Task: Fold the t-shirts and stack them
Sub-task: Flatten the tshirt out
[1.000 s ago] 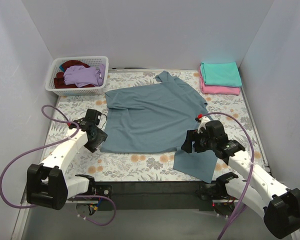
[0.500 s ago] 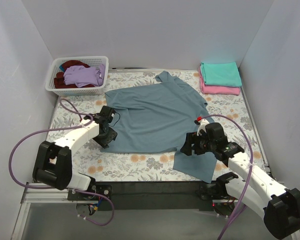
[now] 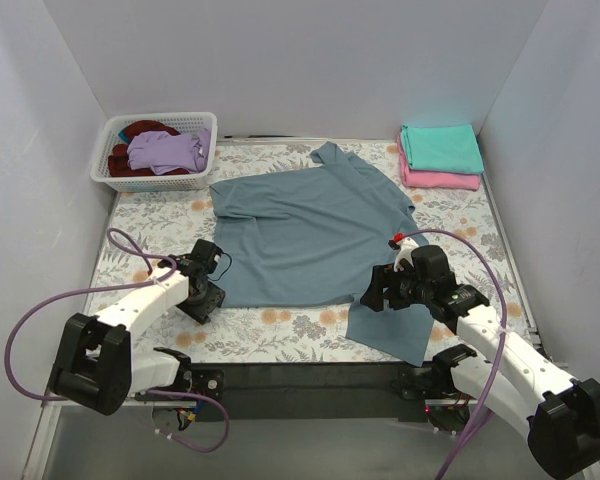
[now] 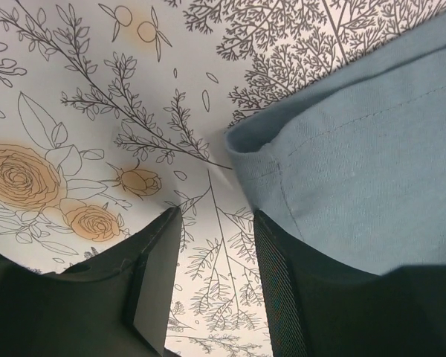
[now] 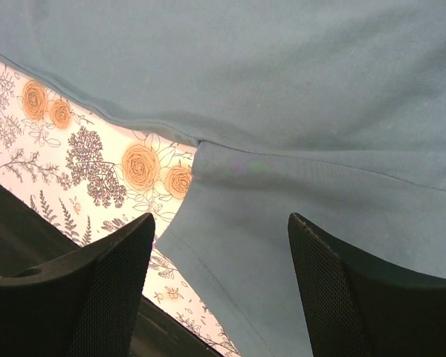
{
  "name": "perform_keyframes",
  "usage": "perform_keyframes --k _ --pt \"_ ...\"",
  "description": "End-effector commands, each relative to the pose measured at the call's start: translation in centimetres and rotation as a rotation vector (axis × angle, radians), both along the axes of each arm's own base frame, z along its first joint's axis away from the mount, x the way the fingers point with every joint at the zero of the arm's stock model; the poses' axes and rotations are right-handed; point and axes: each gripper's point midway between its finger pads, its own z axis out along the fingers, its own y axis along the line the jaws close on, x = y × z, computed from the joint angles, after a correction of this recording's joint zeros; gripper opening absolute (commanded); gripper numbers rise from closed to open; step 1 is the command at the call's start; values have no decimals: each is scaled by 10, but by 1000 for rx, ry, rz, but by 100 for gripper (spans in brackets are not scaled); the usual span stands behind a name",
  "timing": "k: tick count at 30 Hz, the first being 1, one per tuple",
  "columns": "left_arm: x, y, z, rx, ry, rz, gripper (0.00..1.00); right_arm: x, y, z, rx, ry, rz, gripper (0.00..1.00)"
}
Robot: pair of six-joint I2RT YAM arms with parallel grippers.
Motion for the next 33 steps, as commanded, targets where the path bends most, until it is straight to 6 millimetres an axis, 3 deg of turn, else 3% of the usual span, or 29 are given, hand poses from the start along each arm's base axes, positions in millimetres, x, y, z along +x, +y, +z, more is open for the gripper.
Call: perform_keyframes --k 1,7,12,18,23,33 --pt "-1 3 5 2 -26 64 42 3 6 7 27 -37 23 79" --pt "7 6 16 8 -78 95 40 2 7 8 33 -35 28 79" --pt "33 2 41 -12 -191 113 47 1 6 9 35 -38 30 79" --pt "41 9 34 37 -142 138 49 1 6 10 36 -43 28 79" --pt "43 14 25 44 -113 163 44 0 5 9 37 -46 29 79" --pt "52 23 25 59 -119 175 37 -2 5 4 30 -31 31 79"
